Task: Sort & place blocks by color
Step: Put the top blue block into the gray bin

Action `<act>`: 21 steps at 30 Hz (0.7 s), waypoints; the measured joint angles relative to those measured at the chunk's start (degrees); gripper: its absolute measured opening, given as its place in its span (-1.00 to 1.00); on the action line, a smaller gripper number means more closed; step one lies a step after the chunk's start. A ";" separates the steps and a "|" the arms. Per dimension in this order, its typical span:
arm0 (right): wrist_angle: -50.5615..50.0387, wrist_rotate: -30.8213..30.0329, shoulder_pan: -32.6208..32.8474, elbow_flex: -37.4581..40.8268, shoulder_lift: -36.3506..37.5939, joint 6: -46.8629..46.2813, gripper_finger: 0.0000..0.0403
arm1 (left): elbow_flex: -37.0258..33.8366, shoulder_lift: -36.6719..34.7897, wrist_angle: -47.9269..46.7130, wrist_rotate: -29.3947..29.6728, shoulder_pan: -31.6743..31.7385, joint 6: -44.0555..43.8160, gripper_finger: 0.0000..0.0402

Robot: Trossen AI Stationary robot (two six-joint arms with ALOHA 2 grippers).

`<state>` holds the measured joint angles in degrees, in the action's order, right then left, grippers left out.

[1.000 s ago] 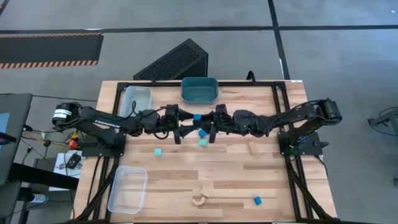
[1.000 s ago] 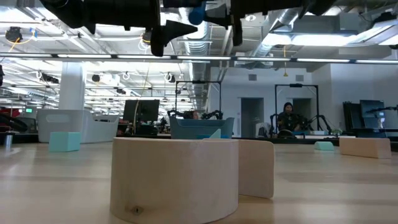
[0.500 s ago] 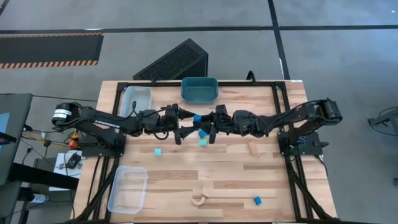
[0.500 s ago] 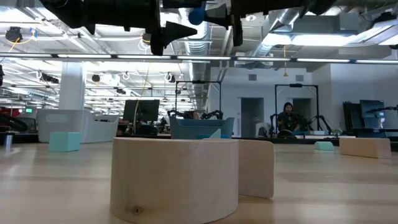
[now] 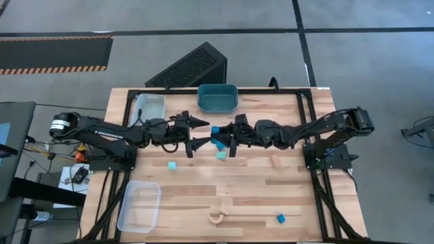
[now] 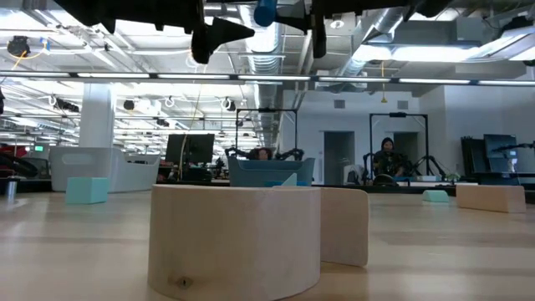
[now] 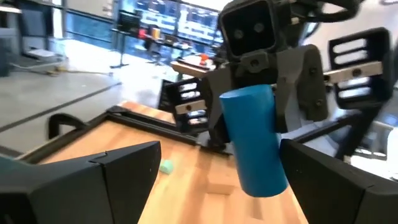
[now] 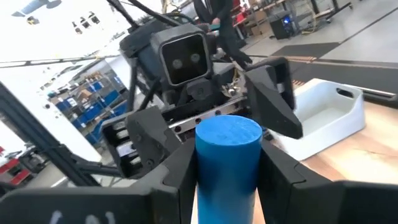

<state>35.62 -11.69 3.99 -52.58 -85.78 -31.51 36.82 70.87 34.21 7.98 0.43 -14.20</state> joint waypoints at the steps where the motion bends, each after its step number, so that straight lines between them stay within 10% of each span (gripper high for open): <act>1: -0.05 0.20 0.00 0.00 0.00 -0.02 -0.31 | 0.00 0.43 0.16 -1.09 0.00 -0.29 0.58; 21: 0.62 1.58 -0.76 0.02 -0.02 0.05 -0.31 | -0.04 2.23 1.48 -4.72 1.27 -6.22 0.28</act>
<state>36.24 -10.11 3.22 -52.56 -85.80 -31.46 36.77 73.10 35.69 3.26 1.69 -20.43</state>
